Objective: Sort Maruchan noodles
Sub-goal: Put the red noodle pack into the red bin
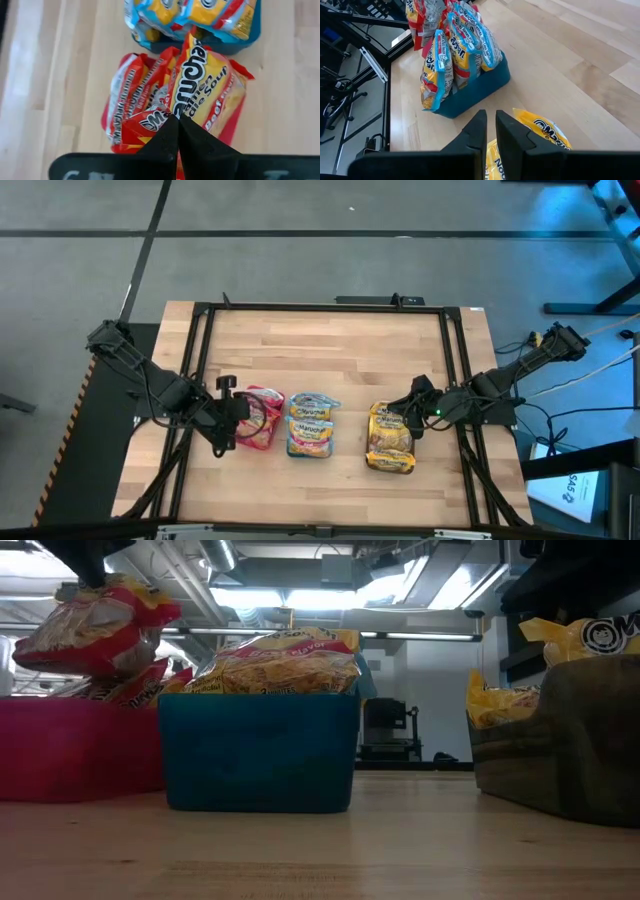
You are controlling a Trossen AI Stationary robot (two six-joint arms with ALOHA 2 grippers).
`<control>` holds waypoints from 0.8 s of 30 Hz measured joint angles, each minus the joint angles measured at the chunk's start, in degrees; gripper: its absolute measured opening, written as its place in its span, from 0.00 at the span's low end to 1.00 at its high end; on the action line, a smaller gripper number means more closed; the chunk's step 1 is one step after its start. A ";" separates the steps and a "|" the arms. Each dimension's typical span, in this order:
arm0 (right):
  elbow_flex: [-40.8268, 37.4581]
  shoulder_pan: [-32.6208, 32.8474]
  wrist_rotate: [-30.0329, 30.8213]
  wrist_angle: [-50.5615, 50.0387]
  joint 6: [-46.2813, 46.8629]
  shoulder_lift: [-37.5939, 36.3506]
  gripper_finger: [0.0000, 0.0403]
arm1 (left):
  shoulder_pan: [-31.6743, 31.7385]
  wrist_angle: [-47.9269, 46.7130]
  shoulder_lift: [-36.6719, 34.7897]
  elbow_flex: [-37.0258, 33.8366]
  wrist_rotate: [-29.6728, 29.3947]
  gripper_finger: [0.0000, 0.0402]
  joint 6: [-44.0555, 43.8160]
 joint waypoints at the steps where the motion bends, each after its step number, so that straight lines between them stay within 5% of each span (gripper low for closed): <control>1: 0.00 0.00 0.00 0.02 0.01 0.00 0.10 | 0.00 -0.06 0.00 0.00 -0.57 0.00 0.00; 24: 0.00 0.00 -0.04 -0.44 0.01 0.02 0.10 | 0.04 -0.69 4.78 -0.04 2.70 0.00 -1.28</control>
